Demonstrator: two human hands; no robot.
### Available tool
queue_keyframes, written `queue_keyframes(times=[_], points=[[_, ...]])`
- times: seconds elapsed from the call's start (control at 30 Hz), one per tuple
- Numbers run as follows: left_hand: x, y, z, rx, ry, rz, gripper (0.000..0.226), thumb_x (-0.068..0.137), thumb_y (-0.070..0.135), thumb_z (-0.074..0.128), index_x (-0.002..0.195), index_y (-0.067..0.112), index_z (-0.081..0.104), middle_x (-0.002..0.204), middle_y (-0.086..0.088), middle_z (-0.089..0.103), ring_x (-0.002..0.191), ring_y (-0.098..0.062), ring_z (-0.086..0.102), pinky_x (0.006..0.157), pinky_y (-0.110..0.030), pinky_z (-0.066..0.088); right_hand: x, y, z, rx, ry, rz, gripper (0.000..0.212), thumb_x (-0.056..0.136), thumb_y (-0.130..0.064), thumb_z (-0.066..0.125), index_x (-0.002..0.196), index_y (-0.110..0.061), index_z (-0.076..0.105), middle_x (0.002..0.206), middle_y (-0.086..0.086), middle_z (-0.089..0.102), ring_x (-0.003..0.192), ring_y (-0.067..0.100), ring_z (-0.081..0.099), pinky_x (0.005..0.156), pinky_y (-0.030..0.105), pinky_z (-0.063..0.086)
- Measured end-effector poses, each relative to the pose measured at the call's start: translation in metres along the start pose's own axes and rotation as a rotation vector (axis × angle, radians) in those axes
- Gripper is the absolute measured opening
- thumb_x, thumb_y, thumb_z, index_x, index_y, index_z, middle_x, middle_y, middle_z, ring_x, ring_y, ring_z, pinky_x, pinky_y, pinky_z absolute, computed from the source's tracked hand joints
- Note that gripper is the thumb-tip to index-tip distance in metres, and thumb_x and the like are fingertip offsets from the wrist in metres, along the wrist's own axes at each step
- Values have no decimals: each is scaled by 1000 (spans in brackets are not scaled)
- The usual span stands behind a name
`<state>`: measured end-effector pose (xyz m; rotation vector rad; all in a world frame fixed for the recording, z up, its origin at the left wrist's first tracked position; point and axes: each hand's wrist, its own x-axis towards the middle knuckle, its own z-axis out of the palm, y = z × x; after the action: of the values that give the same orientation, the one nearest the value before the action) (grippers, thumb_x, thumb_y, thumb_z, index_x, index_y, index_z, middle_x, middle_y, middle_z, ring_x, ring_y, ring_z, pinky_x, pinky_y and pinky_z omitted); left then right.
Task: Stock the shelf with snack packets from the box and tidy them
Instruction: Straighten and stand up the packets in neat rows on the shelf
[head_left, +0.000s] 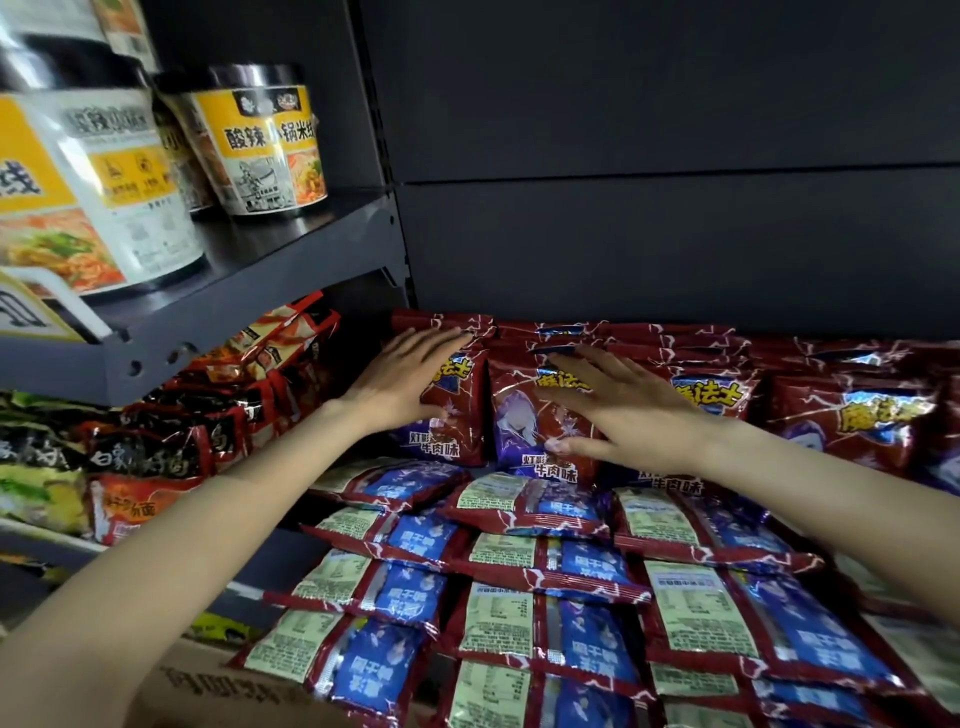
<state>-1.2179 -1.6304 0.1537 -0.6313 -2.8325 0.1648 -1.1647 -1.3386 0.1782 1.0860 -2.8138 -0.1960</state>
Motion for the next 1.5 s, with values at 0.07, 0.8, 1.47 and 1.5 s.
queue_keyframes(times=[0.07,0.8,1.47,1.5], points=[[1,-6,3,54,13,16,108,74,49,72,150,28,-1,158,0,-6,144,-17,-12,115,-40,-11,1,0,0,-11,-9,0,65,93,-62,31,150,-37,9,160,-1,-4,146,25,-6,115,35,-2],[-112,8,-43,-341,107,97,45,79,68,49,105,35,65,104,22,63,98,-1,58,90,-30,47,-24,-65,-15,262,151,-281,40,85,-61,51,110,-29,54,104,-16,59,99,3,53,98,16,24],[-7,8,-27,-116,267,23,30,94,21,55,123,16,58,117,-5,64,105,-24,59,92,-39,45,38,0,2,31,373,162,24,93,-27,54,110,-15,64,108,6,65,108,29,53,90,40,41],[-9,10,-22,-50,343,53,33,92,19,57,125,15,57,119,-6,62,107,-25,57,93,-40,43,35,0,3,-17,438,107,25,91,-27,55,109,-12,64,107,8,64,104,30,54,87,41,43]])
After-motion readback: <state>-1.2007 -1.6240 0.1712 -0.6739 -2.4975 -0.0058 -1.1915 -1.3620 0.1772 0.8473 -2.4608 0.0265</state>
